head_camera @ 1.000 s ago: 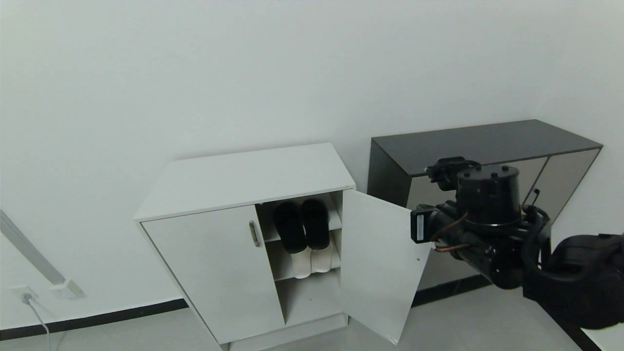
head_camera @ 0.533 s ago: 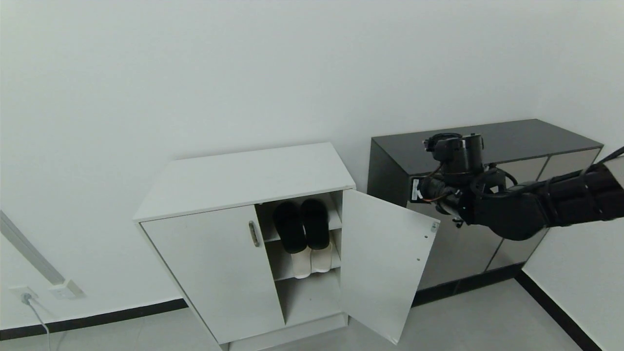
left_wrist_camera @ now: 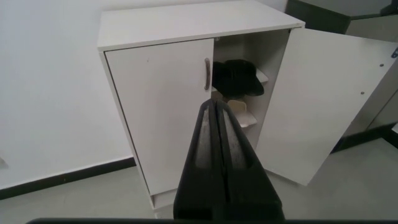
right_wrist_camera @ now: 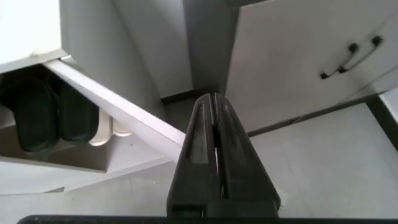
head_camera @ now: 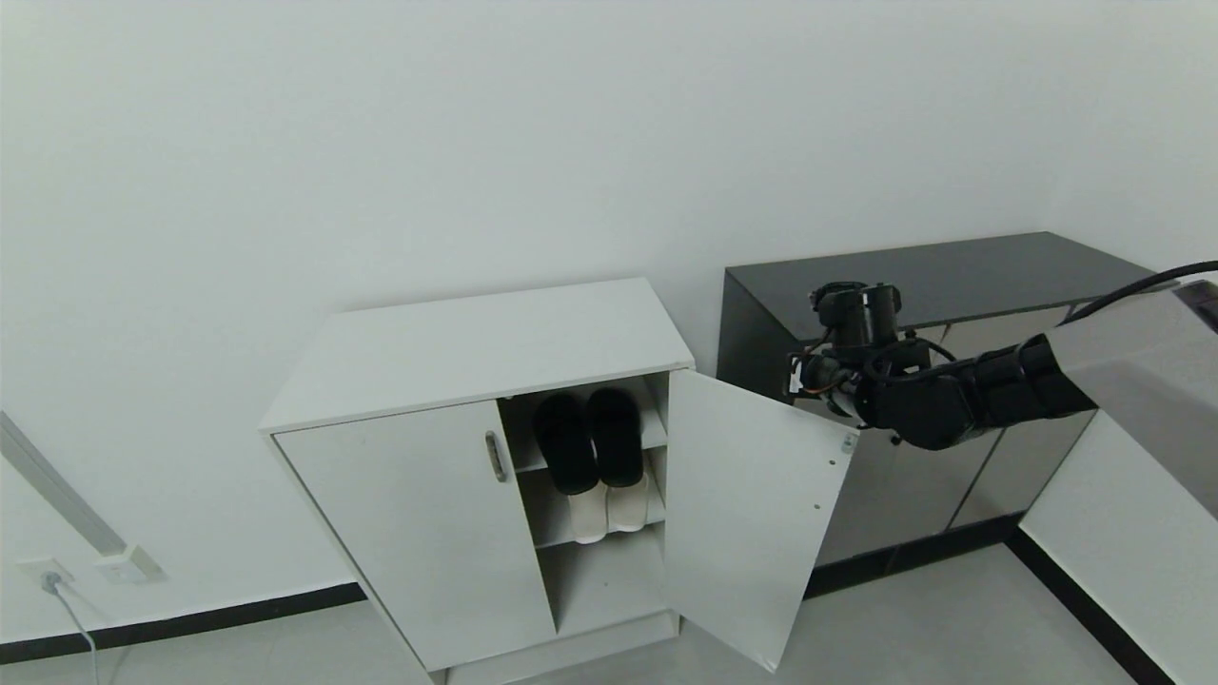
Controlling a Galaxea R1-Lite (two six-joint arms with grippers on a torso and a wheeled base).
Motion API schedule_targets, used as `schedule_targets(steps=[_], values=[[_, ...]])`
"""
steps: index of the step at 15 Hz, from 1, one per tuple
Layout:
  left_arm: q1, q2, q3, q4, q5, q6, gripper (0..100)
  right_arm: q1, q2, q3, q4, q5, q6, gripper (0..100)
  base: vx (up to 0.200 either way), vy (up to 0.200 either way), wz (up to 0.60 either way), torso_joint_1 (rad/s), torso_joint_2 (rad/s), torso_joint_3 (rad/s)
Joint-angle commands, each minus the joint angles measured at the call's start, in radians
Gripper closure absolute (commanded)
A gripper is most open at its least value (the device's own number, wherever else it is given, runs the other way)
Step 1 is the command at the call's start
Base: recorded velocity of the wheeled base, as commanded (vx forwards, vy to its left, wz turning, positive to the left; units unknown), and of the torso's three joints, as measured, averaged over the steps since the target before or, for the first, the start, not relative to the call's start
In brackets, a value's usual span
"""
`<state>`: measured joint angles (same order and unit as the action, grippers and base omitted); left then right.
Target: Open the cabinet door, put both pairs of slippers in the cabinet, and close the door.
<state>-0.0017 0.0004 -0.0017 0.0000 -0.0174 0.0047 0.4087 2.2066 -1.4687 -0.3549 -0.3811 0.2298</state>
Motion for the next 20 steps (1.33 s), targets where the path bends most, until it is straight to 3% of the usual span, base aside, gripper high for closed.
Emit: schedule_targets(steps=[1, 14, 17, 20], values=[[0.0, 0.001, 0.0, 0.0, 0.001, 0.0, 100, -0.002, 0.039, -0.016, -0.001, 0.001, 0.0, 100, 0.0, 0.0, 0.0, 0.0, 0.0, 0.0], [0.0, 0.0, 0.0, 0.0, 0.001, 0.0, 100, -0.01, 0.099, -0.019, -0.007, 0.001, 0.016, 100, 0.0, 0.0, 0.0, 0.0, 0.0, 0.0], [0.0, 0.001, 0.0, 0.0, 0.001, 0.0, 100, 0.015, 0.074, 0.018, -0.009, -0.001, 0.019, 100, 0.0, 0.0, 0.0, 0.0, 0.0, 0.0], [0.0, 0.001, 0.0, 0.0, 0.001, 0.0, 100, 0.101, -0.005, 0.11, -0.01, -0.005, 0.054, 100, 0.0, 0.0, 0.0, 0.0, 0.0, 0.0]])
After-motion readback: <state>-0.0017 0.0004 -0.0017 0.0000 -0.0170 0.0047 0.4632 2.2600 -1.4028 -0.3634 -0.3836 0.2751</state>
